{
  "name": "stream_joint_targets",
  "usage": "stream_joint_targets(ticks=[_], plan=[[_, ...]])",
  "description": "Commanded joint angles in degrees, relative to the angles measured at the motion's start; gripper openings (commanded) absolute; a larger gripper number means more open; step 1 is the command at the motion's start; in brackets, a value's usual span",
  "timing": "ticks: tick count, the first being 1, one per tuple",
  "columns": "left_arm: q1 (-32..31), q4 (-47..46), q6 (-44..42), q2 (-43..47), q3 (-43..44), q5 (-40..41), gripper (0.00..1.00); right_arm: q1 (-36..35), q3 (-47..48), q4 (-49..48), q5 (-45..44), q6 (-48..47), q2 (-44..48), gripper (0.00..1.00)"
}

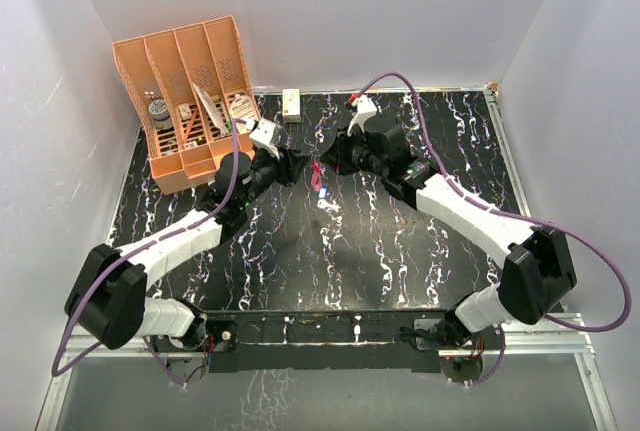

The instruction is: Put the keys on the keyring

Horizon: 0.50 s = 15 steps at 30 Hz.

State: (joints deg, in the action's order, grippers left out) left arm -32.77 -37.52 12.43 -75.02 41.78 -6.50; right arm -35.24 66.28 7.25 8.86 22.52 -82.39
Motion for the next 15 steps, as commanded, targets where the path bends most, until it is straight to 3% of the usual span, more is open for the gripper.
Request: stream_joint_targets(ticks=[1, 15], plan=[[-0.4, -3.4, -0.1, -0.5, 0.6, 0.8, 0.35, -0.2, 3.9, -3.8, -1.8, 0.9, -0.5, 0.00], [-0.6, -9.3, -1.7, -1.7, -1.7, -5.3, 0.36, -0.3, 5.2, -3.1, -1.4, 1.1, -1.3, 0.00]])
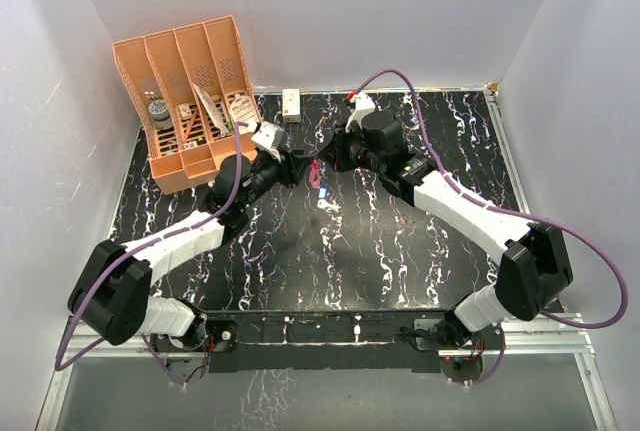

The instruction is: Put the keys on the keyring

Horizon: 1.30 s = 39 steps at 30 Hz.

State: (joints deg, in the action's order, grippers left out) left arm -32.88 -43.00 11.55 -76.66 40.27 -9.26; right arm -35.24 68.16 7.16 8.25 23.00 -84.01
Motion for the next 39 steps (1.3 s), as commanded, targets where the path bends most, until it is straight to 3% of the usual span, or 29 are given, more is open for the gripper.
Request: stream_joint_targets(ticks=[1, 39], plan=[[-0.5, -4.0, -0.8, -0.2, -0.1, -2.6, 0.36, -0.3, 3.4, -3.1, -0.7, 0.7, 0.3, 0.00], [-1.9, -11.8, -4.1, -3.6, -1.1, 0.0, 0.34, -1.3, 4.1, -2.7, 1.0, 1.7, -0.2, 0.00]])
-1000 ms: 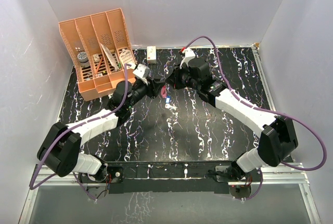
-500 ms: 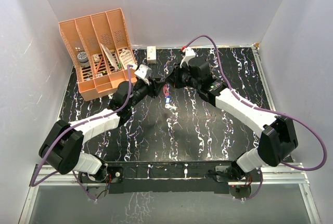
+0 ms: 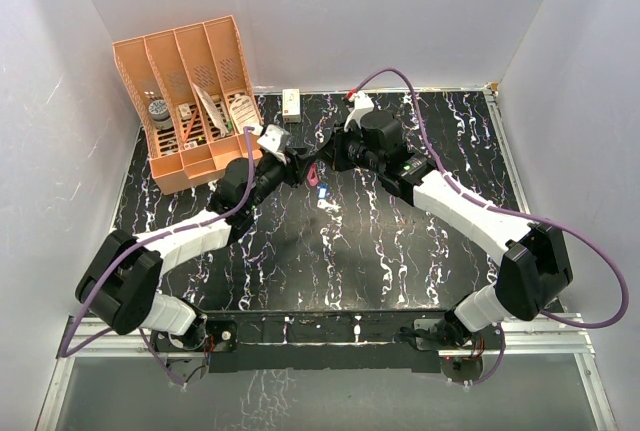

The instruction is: Put the keys on the keyring

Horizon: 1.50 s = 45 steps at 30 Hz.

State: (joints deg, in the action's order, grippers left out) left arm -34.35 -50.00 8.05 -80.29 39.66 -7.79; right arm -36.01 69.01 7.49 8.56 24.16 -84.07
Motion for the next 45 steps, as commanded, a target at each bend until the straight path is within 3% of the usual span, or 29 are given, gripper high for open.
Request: stream_joint_targets(ticks=[1, 12, 25, 45], plan=[[-0.5, -5.4, -0.7, -0.1, -0.7, -2.1, 0.34, -0.5, 3.3, -3.0, 0.7, 0.5, -0.1, 0.00], [-0.6, -9.3, -0.9, -1.6, -1.7, -6.0, 0.31, -0.6, 3.5, -3.2, 1.5, 0.8, 0.3, 0.00], [-0.6, -10.5, -1.4, -1.7, -2.3, -6.9, 0.00, -0.6, 3.3, -3.5, 1.9, 1.2, 0.3, 0.00], [-0.6, -10.1, 2.2, -1.6, -2.3, -8.4, 0.00, -0.6, 3.0, -4.0, 2.5, 1.5, 0.2, 0.00]])
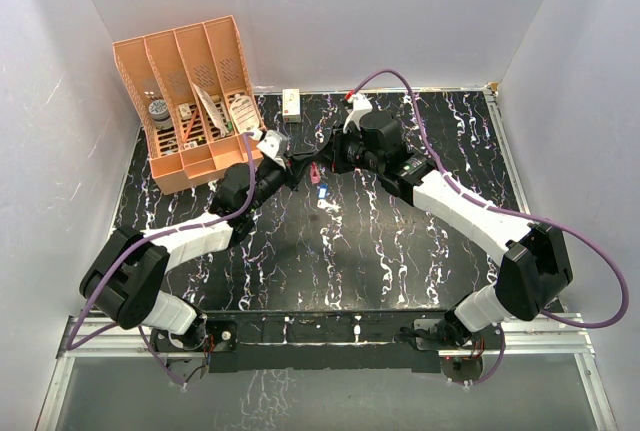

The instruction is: Put the keys on the keyring

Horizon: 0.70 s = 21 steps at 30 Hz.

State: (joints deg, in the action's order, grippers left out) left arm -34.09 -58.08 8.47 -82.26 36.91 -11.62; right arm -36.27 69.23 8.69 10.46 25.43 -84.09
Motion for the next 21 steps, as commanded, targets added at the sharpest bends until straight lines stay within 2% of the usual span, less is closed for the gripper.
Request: stream_joint_targets(ticks=[1, 3, 9, 17, 21], plan=[[-0.9, -2.0, 2.1, 0.4, 0.4, -4.4, 0.00, -0.3, 2.7, -5.3, 0.6, 0.2, 0.3, 0.00], [-0.8, -2.1, 2.9, 0.4, 0.3, -2.7, 0.00, -0.4, 2.6, -5.2, 0.5, 0.2, 0.3, 0.01], [-0.8, -0.5, 3.0, 0.0, 0.3, -0.2, 0.00, -0.3, 2.4, -5.6, -0.2, -0.1, 1.0, 0.21], [-0.2, -1.0, 0.3, 0.9, -2.3, 1.4, 0.00, -0.3, 1.0, -6.4, -2.5, -1.3, 4.6, 0.28], [1.5, -4.4, 1.3, 1.3, -4.8, -1.1, 0.00, -0.2, 0.3, -5.5, -5.5, -2.4, 6.8, 0.30]])
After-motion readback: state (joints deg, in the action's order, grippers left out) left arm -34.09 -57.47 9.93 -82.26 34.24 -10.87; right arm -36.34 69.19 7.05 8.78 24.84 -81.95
